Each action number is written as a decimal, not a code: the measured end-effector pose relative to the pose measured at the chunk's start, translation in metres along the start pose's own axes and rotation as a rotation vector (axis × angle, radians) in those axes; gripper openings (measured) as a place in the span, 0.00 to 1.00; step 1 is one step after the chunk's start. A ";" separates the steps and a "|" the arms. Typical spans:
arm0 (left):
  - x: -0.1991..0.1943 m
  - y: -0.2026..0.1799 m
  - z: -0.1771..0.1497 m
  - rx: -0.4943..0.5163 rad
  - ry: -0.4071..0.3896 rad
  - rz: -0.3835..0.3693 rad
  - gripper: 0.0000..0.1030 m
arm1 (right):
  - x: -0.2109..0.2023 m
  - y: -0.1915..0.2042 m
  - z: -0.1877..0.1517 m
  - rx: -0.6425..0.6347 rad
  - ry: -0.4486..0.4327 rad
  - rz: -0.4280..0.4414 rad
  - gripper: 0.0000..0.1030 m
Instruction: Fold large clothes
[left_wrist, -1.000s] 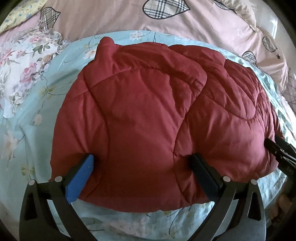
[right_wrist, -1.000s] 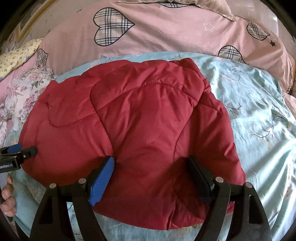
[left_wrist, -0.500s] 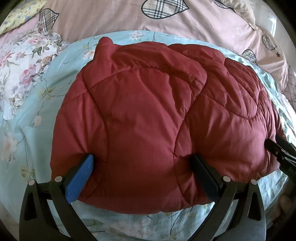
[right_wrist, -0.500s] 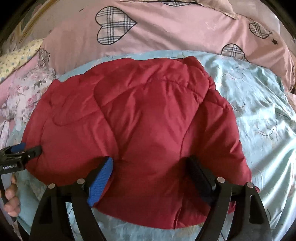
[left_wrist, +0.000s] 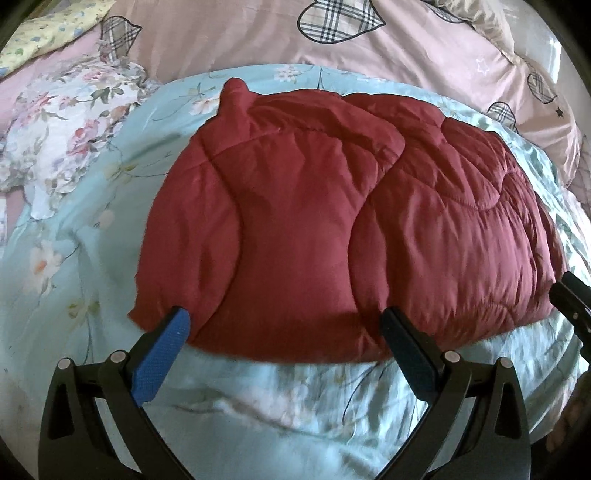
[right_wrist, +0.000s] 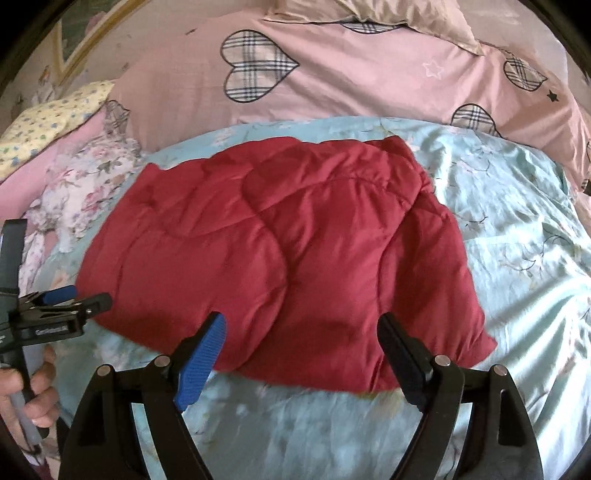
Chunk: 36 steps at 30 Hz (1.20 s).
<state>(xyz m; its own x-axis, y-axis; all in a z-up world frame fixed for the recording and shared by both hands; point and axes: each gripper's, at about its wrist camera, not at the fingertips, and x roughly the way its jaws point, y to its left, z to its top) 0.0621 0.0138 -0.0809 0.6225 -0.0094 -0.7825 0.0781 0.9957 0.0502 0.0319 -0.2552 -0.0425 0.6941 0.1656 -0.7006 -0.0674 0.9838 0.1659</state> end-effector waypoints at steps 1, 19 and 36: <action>-0.003 0.001 -0.003 0.001 -0.003 0.006 1.00 | -0.001 0.003 -0.003 -0.005 0.008 0.008 0.83; -0.047 -0.015 -0.035 0.061 -0.042 0.071 1.00 | -0.022 0.038 -0.029 -0.099 0.054 0.003 0.94; -0.049 -0.026 -0.016 0.040 -0.048 0.071 1.00 | -0.025 0.028 0.003 -0.031 0.016 -0.024 0.98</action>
<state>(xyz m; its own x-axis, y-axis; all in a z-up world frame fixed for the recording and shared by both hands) 0.0171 -0.0098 -0.0539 0.6640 0.0553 -0.7457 0.0630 0.9896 0.1295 0.0150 -0.2317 -0.0185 0.6846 0.1430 -0.7148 -0.0736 0.9891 0.1274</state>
